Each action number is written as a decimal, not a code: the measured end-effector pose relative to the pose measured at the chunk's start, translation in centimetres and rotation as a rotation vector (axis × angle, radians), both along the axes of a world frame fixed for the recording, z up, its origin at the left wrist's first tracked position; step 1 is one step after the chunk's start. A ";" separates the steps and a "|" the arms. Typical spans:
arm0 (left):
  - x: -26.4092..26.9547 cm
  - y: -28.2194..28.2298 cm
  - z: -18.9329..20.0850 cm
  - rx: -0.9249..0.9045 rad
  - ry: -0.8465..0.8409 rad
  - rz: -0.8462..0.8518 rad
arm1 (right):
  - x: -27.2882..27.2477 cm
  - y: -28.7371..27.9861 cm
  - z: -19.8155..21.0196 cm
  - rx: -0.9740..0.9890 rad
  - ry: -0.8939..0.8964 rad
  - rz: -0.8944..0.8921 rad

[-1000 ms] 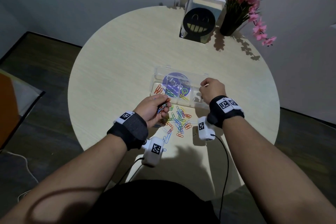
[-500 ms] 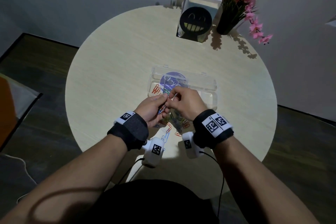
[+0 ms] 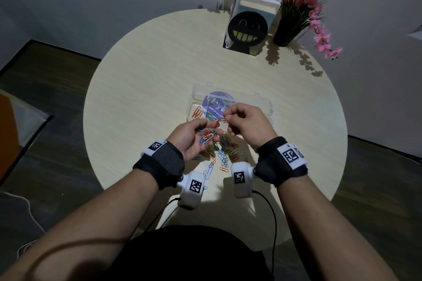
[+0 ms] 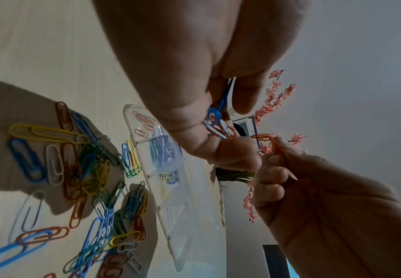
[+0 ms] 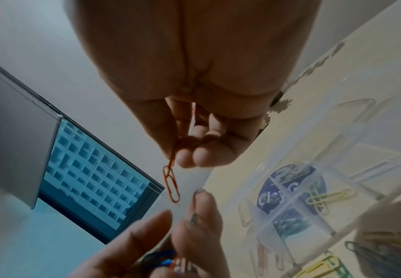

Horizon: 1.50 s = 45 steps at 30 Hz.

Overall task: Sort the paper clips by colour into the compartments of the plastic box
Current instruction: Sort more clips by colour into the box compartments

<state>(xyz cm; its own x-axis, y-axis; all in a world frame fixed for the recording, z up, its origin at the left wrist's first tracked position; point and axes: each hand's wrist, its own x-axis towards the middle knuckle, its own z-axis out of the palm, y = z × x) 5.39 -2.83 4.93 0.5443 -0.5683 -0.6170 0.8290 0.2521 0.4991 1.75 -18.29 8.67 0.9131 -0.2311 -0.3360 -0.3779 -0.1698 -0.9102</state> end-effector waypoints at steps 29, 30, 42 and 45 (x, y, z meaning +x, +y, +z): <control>1.1 2.0 -2.1 -0.024 0.082 0.171 | 3.0 6.0 -0.3 -0.761 0.164 0.572; 1.1 1.9 -2.1 -0.017 0.075 0.167 | 2.8 6.1 -0.4 -0.788 0.163 0.572; 0.8 1.7 -1.4 0.007 0.013 0.100 | 1.9 6.3 0.3 -0.765 0.134 0.482; 0.8 1.7 -1.4 0.004 0.024 0.101 | 1.8 6.4 0.5 -0.799 0.106 0.491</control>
<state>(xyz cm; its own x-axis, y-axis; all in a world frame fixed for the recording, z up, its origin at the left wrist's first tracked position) 6.19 -1.18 3.53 0.5842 -0.5085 -0.6325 0.8109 0.3334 0.4809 3.60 -11.86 9.13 0.9432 -0.0264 -0.3311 -0.1726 -0.8907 -0.4205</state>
